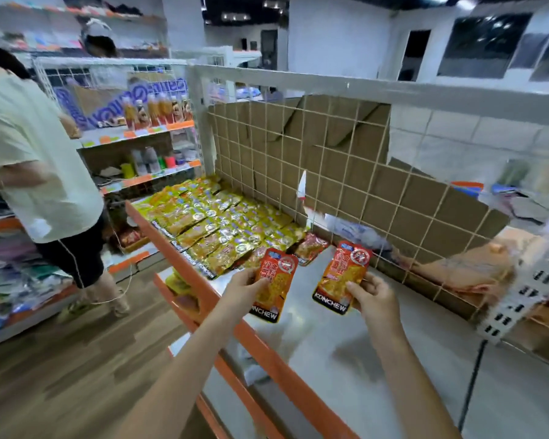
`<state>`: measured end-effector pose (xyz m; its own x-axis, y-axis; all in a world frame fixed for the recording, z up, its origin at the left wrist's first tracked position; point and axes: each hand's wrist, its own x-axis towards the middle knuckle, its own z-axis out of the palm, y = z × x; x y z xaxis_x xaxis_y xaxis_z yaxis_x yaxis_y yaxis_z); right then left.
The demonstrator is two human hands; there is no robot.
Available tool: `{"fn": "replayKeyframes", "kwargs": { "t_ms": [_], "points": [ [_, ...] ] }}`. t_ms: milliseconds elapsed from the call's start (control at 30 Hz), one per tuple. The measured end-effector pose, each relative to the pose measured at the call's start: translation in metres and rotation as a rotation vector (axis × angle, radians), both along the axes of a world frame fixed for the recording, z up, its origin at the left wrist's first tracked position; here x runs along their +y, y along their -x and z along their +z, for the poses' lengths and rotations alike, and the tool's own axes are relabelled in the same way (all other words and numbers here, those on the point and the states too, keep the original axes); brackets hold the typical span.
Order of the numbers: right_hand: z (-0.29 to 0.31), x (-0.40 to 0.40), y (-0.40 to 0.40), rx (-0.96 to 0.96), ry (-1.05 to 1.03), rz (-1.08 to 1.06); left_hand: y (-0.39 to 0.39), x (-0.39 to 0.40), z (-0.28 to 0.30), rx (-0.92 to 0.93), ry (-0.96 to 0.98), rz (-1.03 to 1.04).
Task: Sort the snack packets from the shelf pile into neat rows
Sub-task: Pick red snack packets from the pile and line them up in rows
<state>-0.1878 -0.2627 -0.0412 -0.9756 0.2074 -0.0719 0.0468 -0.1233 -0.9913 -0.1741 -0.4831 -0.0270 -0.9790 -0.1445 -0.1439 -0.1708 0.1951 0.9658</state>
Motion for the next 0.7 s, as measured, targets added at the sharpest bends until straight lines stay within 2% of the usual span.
{"fn": "replayKeyframes", "kwargs": {
  "t_ms": [100,300,500,567,600,633,667,700],
  "points": [
    [-0.009,0.007,0.014,-0.049,-0.027,-0.045,0.037,0.012,-0.01,0.012,0.104,-0.081],
    [-0.021,0.005,0.038,-0.094,-0.15,-0.116,0.097,0.035,-0.023,0.096,0.483,-0.179],
    [-0.034,-0.01,0.061,-0.177,-0.18,-0.212,0.123,0.036,-0.033,0.335,0.872,-0.358],
    [-0.037,-0.018,0.069,-0.203,-0.196,-0.239,0.127,0.033,-0.037,0.296,0.862,-0.322],
    [-0.038,-0.021,0.074,-0.216,-0.219,-0.252,0.126,0.03,-0.035,0.333,0.873,-0.319],
    [-0.04,-0.025,0.078,-0.226,-0.246,-0.269,0.127,0.028,-0.031,0.319,0.877,-0.371],
    [-0.041,-0.028,0.082,-0.242,-0.274,-0.287,0.127,0.027,-0.027,0.397,0.984,-0.38],
    [-0.042,-0.03,0.085,-0.257,-0.288,-0.302,0.127,0.025,-0.026,0.376,1.096,-0.444]
  ]
}}
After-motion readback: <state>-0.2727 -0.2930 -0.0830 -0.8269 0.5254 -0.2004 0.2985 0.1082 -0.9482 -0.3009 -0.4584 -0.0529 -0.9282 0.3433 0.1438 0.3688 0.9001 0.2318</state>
